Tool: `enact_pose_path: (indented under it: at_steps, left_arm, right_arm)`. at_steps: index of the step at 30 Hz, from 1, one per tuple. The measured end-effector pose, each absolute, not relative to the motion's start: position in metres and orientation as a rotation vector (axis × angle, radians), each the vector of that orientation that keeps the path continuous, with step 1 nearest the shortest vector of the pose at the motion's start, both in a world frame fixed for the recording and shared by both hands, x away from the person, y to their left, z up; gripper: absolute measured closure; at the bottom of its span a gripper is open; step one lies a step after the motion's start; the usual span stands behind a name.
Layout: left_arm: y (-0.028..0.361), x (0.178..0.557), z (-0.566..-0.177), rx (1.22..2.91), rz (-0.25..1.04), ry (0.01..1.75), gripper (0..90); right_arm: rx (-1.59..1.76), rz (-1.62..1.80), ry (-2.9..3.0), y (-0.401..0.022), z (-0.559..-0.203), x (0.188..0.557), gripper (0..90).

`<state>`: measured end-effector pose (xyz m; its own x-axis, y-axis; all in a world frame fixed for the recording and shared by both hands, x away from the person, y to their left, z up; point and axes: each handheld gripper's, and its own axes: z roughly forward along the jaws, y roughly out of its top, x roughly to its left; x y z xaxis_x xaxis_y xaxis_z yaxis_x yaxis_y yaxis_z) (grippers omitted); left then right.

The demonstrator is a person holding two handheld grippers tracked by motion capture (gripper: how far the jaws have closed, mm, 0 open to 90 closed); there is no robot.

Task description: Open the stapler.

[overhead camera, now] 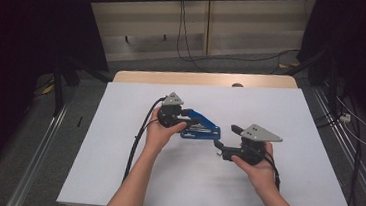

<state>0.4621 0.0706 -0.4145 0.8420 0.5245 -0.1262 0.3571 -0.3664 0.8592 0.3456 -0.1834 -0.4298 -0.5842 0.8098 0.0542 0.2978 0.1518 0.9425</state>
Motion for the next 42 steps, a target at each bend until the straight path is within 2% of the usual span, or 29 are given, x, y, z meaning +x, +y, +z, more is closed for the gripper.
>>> enact_pose_path:
  at_steps: [1,4,9,12,30,42]
  left_arm:
    - [0.07,0.462,-0.414,1.993,0.206,0.649,52.1]
    - [0.07,0.462,-0.414,1.999,0.211,0.647,52.0]
    - [0.07,0.462,-0.413,1.996,0.203,0.653,52.4]
    - [0.07,0.462,-0.413,1.99,0.198,0.656,52.7]
    - [0.071,0.462,-0.414,1.971,0.18,0.67,53.1]
    - [0.072,0.463,-0.414,1.966,0.168,0.669,53.7]
  right_arm:
    - [1.038,1.416,1.97,-0.18,-0.429,0.348,36.3]
    - [1.001,1.389,2.013,-0.17,-0.426,0.354,49.8]
    - [0.993,1.362,2.078,-0.153,-0.426,0.365,77.8]
    - [1.015,1.363,2.108,-0.144,-0.43,0.37,88.8]
    - [1.146,1.304,2.098,-0.106,-0.45,0.398,90.0]
    - [1.226,1.344,2.038,-0.1,-0.461,0.411,90.0]
